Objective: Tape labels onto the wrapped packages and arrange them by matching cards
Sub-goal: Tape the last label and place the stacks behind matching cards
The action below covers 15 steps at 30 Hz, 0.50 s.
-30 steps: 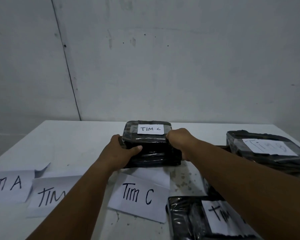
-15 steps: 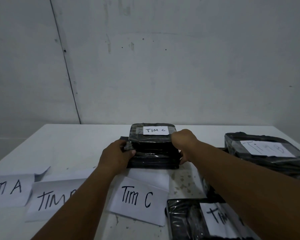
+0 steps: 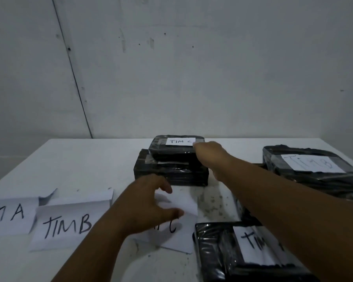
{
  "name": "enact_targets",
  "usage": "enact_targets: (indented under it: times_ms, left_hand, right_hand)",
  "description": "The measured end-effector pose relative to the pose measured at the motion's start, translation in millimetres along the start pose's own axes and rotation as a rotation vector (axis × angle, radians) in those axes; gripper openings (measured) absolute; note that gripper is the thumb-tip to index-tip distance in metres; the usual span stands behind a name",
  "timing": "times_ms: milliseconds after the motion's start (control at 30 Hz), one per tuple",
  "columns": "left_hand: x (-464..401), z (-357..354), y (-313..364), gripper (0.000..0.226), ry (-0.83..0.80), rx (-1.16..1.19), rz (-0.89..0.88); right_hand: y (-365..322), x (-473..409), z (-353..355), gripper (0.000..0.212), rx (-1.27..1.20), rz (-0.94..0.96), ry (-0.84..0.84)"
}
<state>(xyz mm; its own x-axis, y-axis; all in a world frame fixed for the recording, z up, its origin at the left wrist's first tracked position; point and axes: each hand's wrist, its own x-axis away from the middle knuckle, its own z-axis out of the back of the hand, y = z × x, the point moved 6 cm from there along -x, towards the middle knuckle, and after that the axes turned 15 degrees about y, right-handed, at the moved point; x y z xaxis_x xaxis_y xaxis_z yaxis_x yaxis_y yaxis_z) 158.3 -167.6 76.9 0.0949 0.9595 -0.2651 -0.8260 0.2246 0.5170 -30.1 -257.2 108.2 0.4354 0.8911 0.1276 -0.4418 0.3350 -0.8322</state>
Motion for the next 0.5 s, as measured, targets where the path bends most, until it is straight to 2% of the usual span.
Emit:
enact_targets:
  times_ms: [67, 133, 233, 333, 500]
  left_hand:
    - [10.2, -8.9, -2.5, 0.078, -0.15, -0.075, -0.015]
    - [13.1, -10.9, -5.2, 0.08, -0.157, -0.127, -0.016]
    - [11.2, -8.1, -5.9, 0.045, -0.071, -0.182, -0.064]
    - [10.9, -4.0, -5.8, 0.012, 0.009, -0.221, -0.112]
    - [20.1, 3.7, -5.4, 0.01, 0.077, -0.12, -0.083]
  right_hand:
    - [-6.7, 22.6, 6.7, 0.046, 0.074, 0.091, -0.048]
    - [-7.9, 46.3, 13.7, 0.039, 0.16, 0.221, -0.113]
    - [0.2, 83.8, 24.6, 0.029, 0.299, 0.379, -0.221]
    - [18.7, 102.2, 28.4, 0.043, 0.447, 0.454, -0.288]
    - [45.2, 112.9, 32.6, 0.052, 0.591, 0.476, -0.338]
